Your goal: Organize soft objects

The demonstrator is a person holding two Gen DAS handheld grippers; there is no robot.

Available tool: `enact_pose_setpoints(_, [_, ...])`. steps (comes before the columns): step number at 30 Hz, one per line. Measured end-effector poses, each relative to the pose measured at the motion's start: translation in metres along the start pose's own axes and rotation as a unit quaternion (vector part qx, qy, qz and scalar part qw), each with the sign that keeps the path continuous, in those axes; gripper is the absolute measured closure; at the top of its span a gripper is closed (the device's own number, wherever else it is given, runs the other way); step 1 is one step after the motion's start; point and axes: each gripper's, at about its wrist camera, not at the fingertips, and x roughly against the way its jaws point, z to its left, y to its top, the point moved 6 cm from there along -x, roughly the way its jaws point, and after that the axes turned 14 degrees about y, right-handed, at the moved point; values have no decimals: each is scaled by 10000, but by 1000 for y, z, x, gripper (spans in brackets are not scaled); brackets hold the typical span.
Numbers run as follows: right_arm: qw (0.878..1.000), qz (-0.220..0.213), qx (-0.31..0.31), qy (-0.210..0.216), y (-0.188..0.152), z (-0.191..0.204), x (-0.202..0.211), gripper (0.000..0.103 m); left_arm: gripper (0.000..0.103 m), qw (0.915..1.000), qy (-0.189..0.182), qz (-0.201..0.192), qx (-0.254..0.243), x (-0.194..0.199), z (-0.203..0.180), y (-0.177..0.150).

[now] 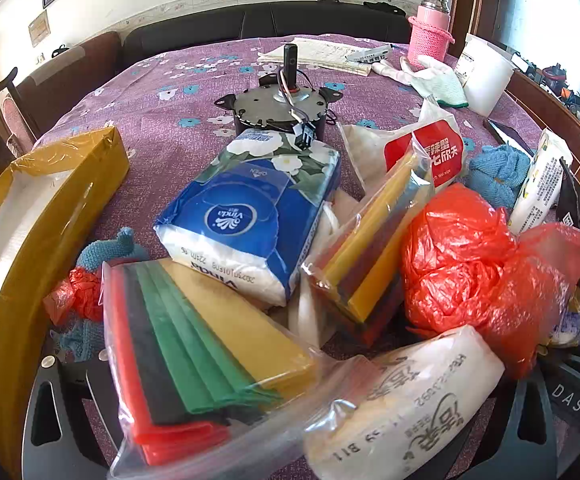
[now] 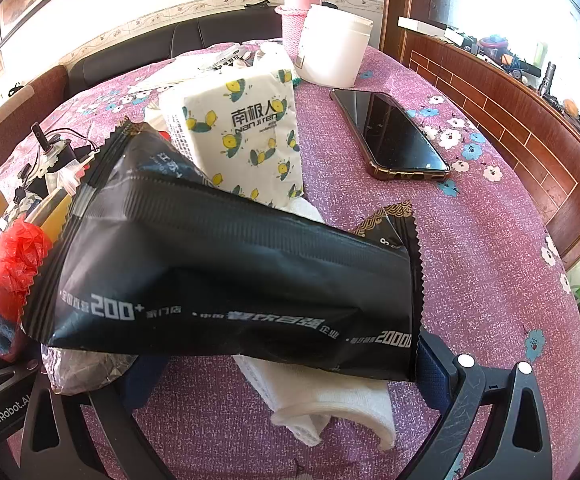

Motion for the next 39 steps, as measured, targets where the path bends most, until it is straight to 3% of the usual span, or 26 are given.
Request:
enact_pose_setpoints(19, [10000,8,-16,8,0,0,0,1,0,10000,-2,3,1,0,0,0])
enact_pose_setpoints(28, [9995,274,-168,1,1,-3,0,1,0,10000,10,28,12,0,1,0])
enact_pose_setpoints(33, [9996,268,-122,45,0,-3,0,1,0,9994,-187,128,-263,1,-4,0])
enact_pose_setpoints(39, [9997,219,-132,21,-7,0,5,1,0,9996,-152,66,-215,4,0,-6])
